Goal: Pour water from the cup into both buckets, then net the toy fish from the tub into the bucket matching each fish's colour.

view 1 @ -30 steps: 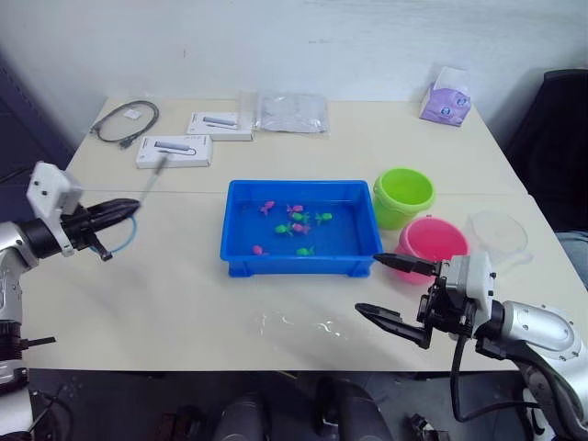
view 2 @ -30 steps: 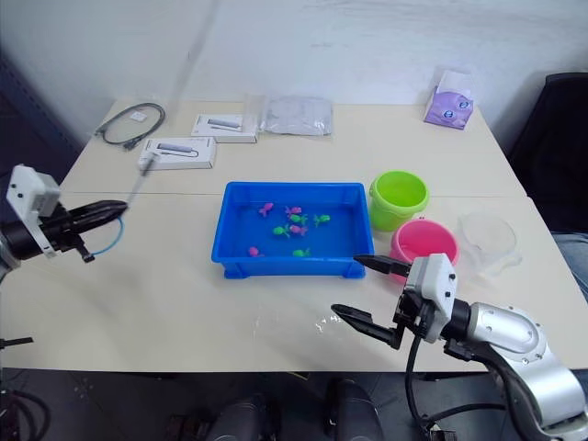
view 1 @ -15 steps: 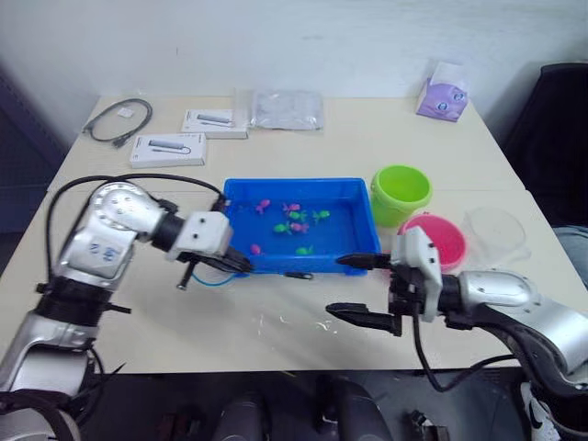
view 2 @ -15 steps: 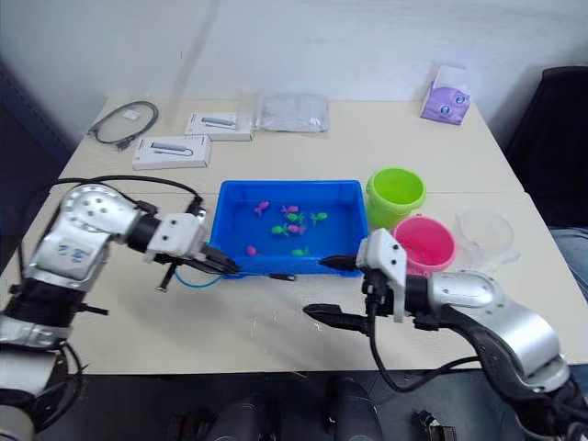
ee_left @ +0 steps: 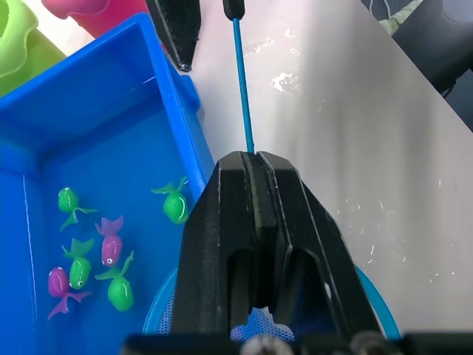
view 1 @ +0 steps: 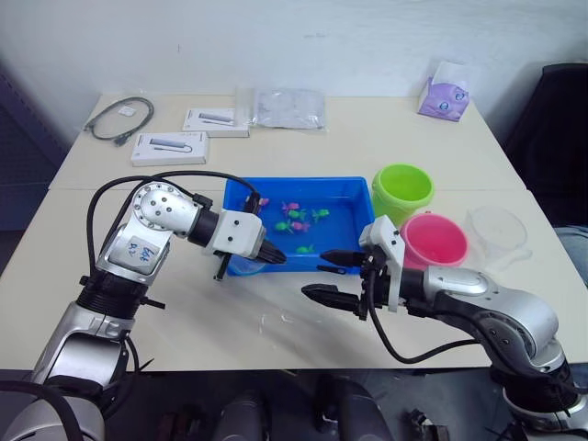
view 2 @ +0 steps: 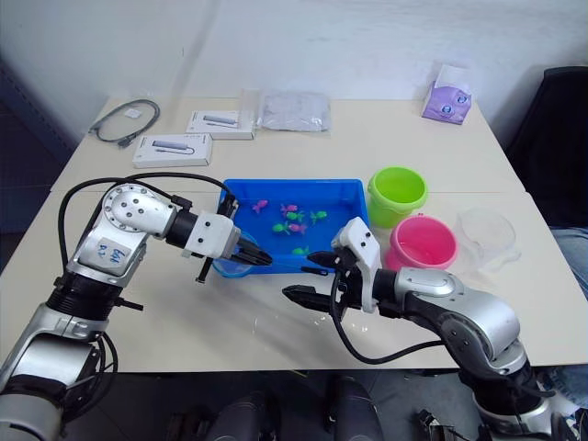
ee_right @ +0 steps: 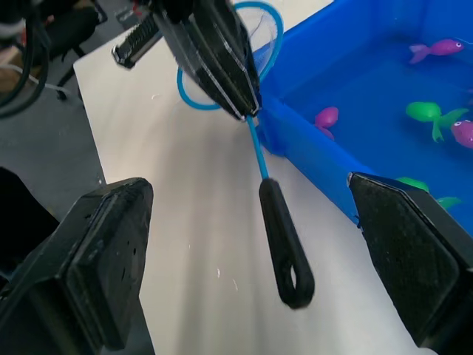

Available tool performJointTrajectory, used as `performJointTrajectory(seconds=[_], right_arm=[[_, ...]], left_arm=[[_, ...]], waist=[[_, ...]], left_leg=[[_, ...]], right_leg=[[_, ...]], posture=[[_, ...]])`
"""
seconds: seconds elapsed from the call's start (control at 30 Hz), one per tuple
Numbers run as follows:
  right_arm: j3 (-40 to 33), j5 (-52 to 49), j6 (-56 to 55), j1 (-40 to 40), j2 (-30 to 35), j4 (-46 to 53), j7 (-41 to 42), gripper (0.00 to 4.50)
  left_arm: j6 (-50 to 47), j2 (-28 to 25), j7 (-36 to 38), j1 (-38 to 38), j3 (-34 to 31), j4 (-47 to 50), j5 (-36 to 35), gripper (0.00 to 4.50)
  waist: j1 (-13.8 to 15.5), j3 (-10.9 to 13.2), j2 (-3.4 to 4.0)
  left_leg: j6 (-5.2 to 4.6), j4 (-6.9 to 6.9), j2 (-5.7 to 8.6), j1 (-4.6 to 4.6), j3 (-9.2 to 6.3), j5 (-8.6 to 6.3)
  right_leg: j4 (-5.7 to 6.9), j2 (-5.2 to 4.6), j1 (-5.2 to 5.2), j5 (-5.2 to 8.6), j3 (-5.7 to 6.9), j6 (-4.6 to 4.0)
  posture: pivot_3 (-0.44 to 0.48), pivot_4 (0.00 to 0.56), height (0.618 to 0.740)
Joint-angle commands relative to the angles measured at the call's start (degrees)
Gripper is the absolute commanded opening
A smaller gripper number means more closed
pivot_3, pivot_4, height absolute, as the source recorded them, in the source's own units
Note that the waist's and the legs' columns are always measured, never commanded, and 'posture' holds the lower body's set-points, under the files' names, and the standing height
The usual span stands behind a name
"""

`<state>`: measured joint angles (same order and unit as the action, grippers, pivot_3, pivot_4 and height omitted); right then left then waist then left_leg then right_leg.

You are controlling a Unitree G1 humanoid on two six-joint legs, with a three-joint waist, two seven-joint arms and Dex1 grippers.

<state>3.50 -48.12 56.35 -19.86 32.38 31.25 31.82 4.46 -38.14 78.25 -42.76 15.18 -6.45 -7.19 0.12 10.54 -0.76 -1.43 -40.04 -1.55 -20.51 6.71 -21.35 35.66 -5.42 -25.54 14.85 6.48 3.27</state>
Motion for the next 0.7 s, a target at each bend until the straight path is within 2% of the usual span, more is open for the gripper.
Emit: performJointTrajectory(seconds=[0.03,0.27,0.37,0.6,0.7], right_arm=[[-2.73,-3.76,2.35,-0.73,-1.61,0.64,-2.21,4.5],[-3.88,-5.79,4.78,-1.0,-2.98,-0.04,-4.67,4.5],[-3.81,-6.03,4.96,-1.05,-2.87,-0.18,-4.55,3.61],[-3.74,-5.58,4.25,-1.04,-2.78,-0.47,-4.54,0.04],[-3.14,-4.36,3.28,-0.95,-2.22,-0.26,-3.91,0.04]], left_arm=[[0.64,0.27,-0.66,0.34,-0.36,1.48,0.02,0.03],[0.67,0.59,-1.24,0.81,-0.13,1.98,0.42,0.03],[0.71,0.82,-1.45,0.86,-0.18,1.95,0.56,0.0],[1.31,1.13,-1.63,0.96,-0.25,1.5,0.73,0.0],[1.55,1.27,-1.91,1.23,-0.91,1.09,0.0,0.0]], waist=[[-0.02,0.0,0.0],[-0.05,0.0,0.0],[-0.04,0.0,0.0],[-0.04,0.0,0.0],[-0.05,0.0,0.0]], left_leg=[[0.0,0.0,0.0,0.0,0.0,0.0],[0.0,0.0,0.0,0.0,0.0,0.0],[-0.01,0.0,0.01,0.0,0.0,0.0],[-0.01,0.0,0.01,0.0,0.0,0.0],[-0.01,0.0,0.0,0.0,0.01,0.0]], right_leg=[[0.0,0.0,0.0,0.0,0.0,0.0],[0.0,0.01,0.0,0.0,0.0,0.0],[0.0,0.01,0.0,0.0,0.0,0.01],[0.0,0.02,0.0,0.0,0.0,0.01],[0.0,0.02,0.0,0.0,0.0,0.01]], posture=[[0.0,0.15,0.74],[0.0,0.15,0.74],[0.0,0.15,0.74],[0.0,0.15,0.74],[0.0,0.15,0.74]])
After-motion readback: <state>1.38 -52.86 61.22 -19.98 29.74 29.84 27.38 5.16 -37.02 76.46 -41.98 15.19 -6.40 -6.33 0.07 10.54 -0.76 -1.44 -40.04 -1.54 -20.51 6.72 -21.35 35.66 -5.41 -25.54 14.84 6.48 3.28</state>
